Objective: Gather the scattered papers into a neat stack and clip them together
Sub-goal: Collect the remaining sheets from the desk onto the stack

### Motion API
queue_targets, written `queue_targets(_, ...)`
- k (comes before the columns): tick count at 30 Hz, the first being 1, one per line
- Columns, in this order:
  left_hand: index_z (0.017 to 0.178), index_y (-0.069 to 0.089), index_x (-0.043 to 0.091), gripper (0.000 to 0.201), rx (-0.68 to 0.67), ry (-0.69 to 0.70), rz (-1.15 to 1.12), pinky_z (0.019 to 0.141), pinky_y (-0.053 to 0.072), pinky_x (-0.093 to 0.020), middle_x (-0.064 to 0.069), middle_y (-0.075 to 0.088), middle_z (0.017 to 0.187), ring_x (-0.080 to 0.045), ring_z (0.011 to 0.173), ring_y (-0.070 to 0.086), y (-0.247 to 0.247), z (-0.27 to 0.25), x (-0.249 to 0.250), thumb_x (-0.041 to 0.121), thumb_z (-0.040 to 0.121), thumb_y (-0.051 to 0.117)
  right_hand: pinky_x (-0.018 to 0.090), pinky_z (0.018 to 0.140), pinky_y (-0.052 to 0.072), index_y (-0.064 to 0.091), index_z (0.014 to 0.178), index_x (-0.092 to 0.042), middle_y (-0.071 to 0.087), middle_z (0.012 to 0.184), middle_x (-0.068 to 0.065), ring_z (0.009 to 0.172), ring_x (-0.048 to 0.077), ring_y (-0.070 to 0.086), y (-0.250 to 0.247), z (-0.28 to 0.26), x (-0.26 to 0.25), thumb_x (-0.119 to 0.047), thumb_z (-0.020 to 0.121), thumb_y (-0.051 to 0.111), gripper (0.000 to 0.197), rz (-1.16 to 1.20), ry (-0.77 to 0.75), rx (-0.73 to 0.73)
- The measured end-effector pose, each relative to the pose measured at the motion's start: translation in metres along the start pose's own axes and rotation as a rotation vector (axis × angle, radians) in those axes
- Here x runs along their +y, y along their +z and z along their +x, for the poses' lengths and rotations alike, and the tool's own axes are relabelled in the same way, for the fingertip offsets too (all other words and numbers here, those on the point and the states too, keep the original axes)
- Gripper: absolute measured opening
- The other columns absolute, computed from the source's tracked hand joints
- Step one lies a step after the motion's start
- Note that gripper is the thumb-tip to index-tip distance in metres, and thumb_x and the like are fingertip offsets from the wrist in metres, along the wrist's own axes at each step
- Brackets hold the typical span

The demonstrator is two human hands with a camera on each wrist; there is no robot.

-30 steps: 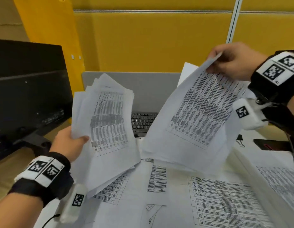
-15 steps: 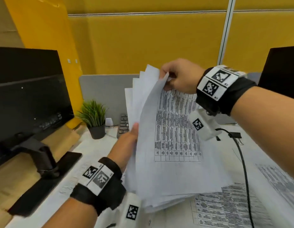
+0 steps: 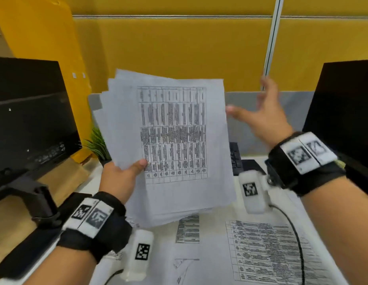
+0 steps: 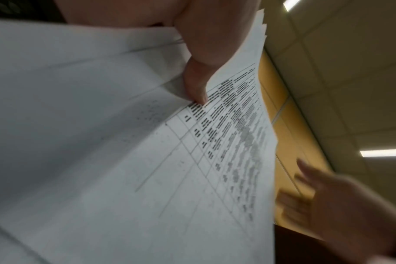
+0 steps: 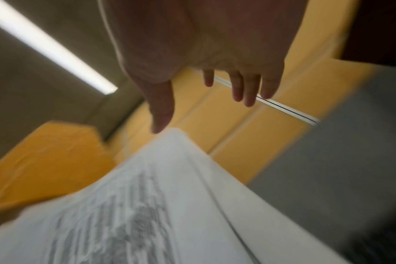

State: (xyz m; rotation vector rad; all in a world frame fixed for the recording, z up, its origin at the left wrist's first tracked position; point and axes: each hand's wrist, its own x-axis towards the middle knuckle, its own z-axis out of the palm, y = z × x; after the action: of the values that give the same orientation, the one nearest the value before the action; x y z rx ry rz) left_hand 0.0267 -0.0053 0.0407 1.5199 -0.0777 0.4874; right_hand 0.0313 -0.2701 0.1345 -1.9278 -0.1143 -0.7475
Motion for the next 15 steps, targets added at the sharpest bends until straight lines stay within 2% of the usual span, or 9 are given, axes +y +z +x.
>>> queue_targets(2,0.105,0.057,0.024,0.029,-0.007,0.004,-0.040,0.099,0.041,-0.037,-0.004,0.063,0.112,-0.022,0.104,0.059,-0.007,0.001,-0.004,0.012,0.080,0.067,0.049,0.109,0.030,0.007,0.145,-0.035,0.031,0.149,0.014,0.133,0.027,0.038,0.009,-0.024,0.032,-0.054,0.041,0.084,0.131,0.323,0.301,-0.157)
queue_targets(4,0.106,0.057,0.024,0.031,-0.036,-0.002,-0.080,0.101,0.040,-0.038,-0.004,0.063,0.115,-0.020,0.105,0.059,-0.003,-0.002,-0.008,0.011,0.079,0.067,0.047,0.095,0.049,0.021,0.143,-0.027,0.054,0.133,0.013,0.113,0.028,0.060,0.019,-0.042,0.057,-0.055,0.027,0.089,0.137,0.534,0.389,-0.254)
queue_targets(5,0.107,0.057,0.023,0.032,-0.055,-0.002,-0.101,0.101,0.041,-0.040,-0.003,0.064,0.115,-0.020,0.106,0.060,0.000,-0.005,-0.011,0.010,0.079,0.067,0.041,0.084,0.055,0.035,0.138,-0.017,0.064,0.122,0.010,0.103,0.026,0.066,0.025,-0.050,0.063,-0.051,0.030,0.090,0.126,0.573,0.364,-0.281)
queue_targets(6,0.105,0.059,0.023,0.031,-0.085,0.001,-0.115,0.101,0.042,-0.040,0.000,0.067,0.113,-0.019,0.106,0.061,0.005,-0.007,-0.013,0.010,0.078,0.068,0.035,0.077,0.057,0.049,0.127,-0.014,0.070,0.111,0.005,0.097,0.022,0.070,0.029,-0.057,0.065,-0.045,0.039,0.089,0.102,0.558,0.314,-0.283)
queue_targets(8,0.100,0.062,0.027,0.032,-0.137,0.033,-0.120,0.095,0.046,-0.032,0.014,0.071,0.102,-0.008,0.102,0.064,0.014,-0.013,-0.016,0.015,0.072,0.071,0.023,0.071,0.055,0.062,0.107,-0.020,0.074,0.098,-0.004,0.090,0.009,0.071,0.037,-0.066,0.061,-0.029,0.061,0.082,0.051,0.494,0.206,-0.247)
queue_targets(9,0.099,0.061,0.030,0.035,-0.162,0.056,-0.116,0.092,0.047,-0.023,0.021,0.071,0.096,0.000,0.099,0.064,0.019,-0.016,-0.017,0.016,0.069,0.072,0.018,0.069,0.054,0.062,0.104,-0.023,0.074,0.095,-0.008,0.088,0.005,0.070,0.041,-0.068,0.058,-0.020,0.069,0.078,0.038,0.483,0.168,-0.220)
queue_targets(12,0.095,0.058,0.034,0.037,-0.160,0.082,-0.137,0.075,0.046,-0.004,0.033,0.068,0.084,0.014,0.087,0.062,0.029,-0.019,-0.018,0.009,0.071,0.072,0.019,0.076,0.054,0.060,0.109,-0.026,0.071,0.102,-0.009,0.094,0.002,0.068,0.049,-0.075,0.059,-0.015,0.075,0.075,0.038,0.448,0.098,-0.119)
queue_targets(13,0.095,0.058,0.033,0.038,-0.138,0.089,-0.144,0.070,0.046,-0.003,0.030,0.069,0.083,0.014,0.085,0.062,0.030,-0.020,-0.021,0.008,0.071,0.073,0.022,0.080,0.054,0.058,0.110,-0.027,0.070,0.106,-0.008,0.097,0.003,0.067,0.050,-0.078,0.063,-0.016,0.075,0.076,0.041,0.436,0.097,-0.069)
queue_targets(15,0.105,0.056,0.029,0.044,-0.096,0.084,-0.139,0.068,0.047,-0.006,0.018,0.070,0.094,0.006,0.090,0.063,0.031,-0.020,-0.028,0.013,0.069,0.075,0.029,0.088,0.053,0.053,0.115,-0.026,0.067,0.111,-0.007,0.102,0.006,0.065,0.053,-0.089,0.074,-0.017,0.074,0.077,0.048,0.422,0.134,-0.011)
